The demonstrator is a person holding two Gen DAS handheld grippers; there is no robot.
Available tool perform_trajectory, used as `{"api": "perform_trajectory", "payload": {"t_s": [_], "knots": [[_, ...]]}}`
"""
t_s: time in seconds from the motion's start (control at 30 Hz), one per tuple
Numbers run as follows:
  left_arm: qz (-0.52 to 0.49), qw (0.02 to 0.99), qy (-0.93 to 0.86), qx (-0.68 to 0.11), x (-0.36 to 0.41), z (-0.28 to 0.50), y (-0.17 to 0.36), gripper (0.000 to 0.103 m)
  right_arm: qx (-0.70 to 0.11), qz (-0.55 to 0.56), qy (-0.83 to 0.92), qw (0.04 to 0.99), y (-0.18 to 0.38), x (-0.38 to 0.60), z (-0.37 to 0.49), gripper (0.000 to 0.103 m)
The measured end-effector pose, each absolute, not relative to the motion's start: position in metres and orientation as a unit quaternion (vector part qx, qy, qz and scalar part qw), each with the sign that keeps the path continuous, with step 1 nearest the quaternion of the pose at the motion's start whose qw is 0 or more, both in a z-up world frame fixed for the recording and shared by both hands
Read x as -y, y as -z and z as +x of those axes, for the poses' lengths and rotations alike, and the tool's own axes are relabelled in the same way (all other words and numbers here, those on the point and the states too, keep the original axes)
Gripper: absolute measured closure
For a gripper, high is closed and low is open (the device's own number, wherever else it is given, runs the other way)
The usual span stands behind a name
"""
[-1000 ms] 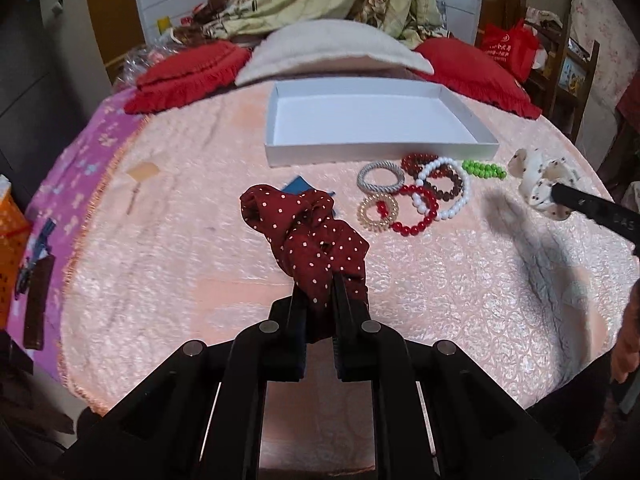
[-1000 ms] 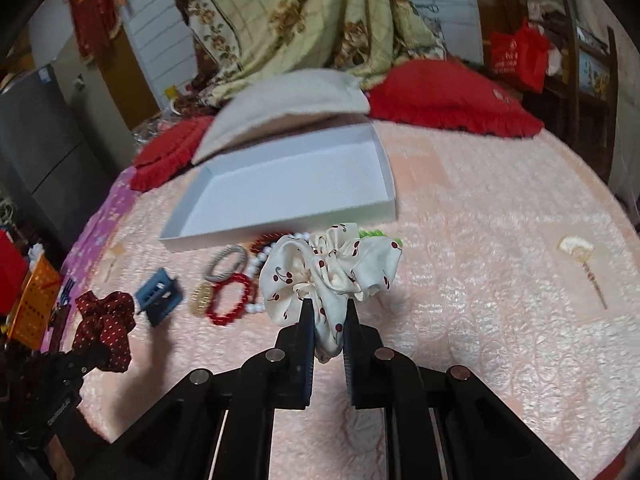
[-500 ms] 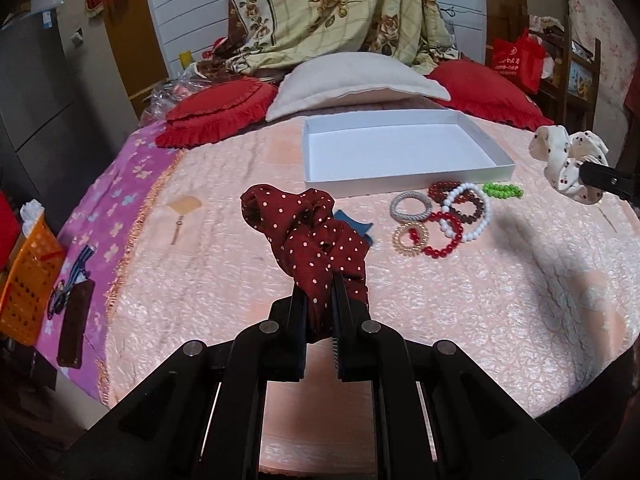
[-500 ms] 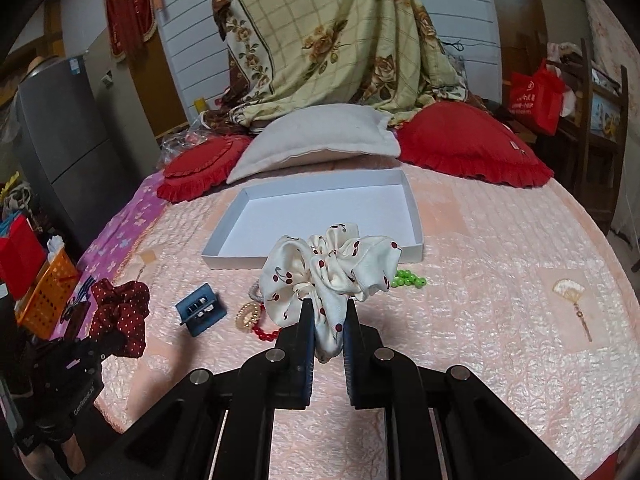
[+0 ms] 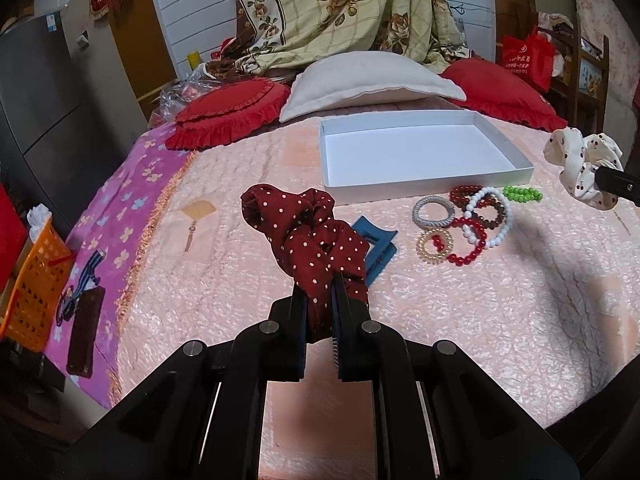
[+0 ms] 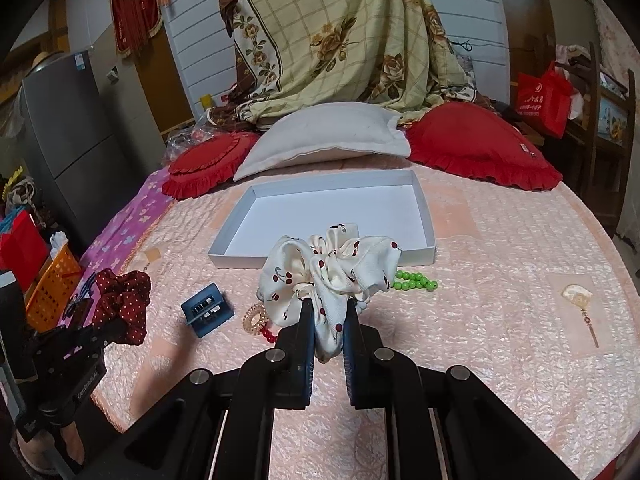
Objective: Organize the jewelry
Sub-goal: 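Lift and carry both held scrunchies over the white tray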
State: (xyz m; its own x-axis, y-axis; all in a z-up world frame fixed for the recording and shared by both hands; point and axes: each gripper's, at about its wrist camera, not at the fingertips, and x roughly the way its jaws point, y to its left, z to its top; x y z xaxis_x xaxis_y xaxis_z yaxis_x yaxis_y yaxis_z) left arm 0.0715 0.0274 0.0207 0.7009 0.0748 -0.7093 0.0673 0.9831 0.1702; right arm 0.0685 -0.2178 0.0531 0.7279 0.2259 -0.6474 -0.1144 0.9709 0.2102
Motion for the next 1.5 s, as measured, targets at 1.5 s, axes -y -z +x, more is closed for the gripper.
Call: {"api": "perform_trajectory", "payload": {"t_s": [1.5], "knots": [[0.009,0.849,0.079,-0.522,0.014,0.407,0.020,0.094,-0.470,0.166,-0.060,0.865,0.029,0.275,0.352,0.091]]}}
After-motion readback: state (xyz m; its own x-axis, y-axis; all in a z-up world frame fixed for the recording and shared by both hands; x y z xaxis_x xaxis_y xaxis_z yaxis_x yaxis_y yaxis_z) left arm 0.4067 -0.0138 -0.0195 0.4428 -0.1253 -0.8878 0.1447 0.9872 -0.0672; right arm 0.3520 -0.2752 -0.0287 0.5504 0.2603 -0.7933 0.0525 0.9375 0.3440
